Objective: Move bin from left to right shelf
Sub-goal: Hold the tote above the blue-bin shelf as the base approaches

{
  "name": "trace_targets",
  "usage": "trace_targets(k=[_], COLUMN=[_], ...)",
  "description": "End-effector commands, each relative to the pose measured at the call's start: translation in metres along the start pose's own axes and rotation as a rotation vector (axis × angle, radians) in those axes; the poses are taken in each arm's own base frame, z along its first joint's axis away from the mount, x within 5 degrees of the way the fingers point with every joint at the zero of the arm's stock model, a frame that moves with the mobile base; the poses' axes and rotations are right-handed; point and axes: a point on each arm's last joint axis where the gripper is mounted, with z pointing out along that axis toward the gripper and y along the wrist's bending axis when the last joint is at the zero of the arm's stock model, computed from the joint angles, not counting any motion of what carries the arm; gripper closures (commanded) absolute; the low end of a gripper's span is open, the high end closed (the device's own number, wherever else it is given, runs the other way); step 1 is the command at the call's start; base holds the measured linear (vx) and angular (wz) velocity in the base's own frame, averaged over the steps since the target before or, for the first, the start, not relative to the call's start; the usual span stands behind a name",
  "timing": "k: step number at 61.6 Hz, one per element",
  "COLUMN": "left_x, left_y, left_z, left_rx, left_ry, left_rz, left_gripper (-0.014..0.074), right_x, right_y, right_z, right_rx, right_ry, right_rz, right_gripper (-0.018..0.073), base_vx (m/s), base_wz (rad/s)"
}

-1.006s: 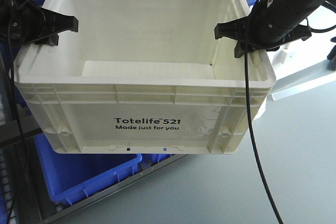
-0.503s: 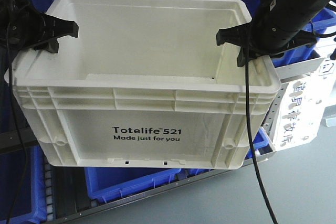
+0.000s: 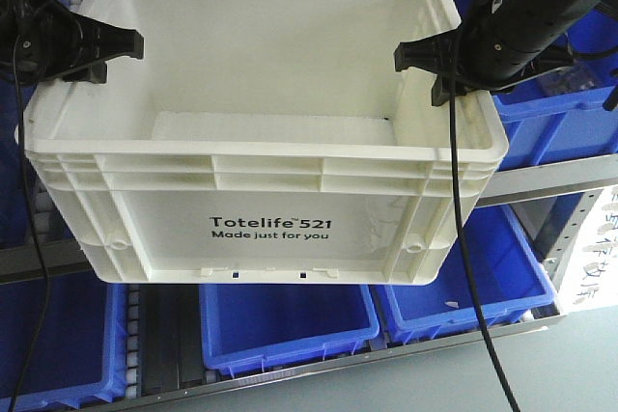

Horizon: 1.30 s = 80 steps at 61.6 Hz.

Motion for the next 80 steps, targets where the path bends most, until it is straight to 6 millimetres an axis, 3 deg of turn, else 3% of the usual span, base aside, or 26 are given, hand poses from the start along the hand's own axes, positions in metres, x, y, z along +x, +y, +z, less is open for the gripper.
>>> trace_targets(k=[1, 80], left_x=[-0.0185, -0.0185], left_y=[0.0025, 0.0025], left_z=[-0.0372, -0.0372], left_rx=[0.018, 0.018], left_ry=[-0.2, -0.2], left_rz=[0.009, 0.009], left_gripper=[0.0602, 0.0602], right_x=[-0.015, -0.015], right_y=[-0.0056, -0.0056], right_z=[-0.0378, -0.0378], right_rx=[0.009, 0.009], right_ry=[-0.198, -0.198], right_rz=[-0.034, -0.034], right_gripper=[0.0538, 0.0538], base_vx=[0.06, 0.04], base_wz=[0.19, 0.07])
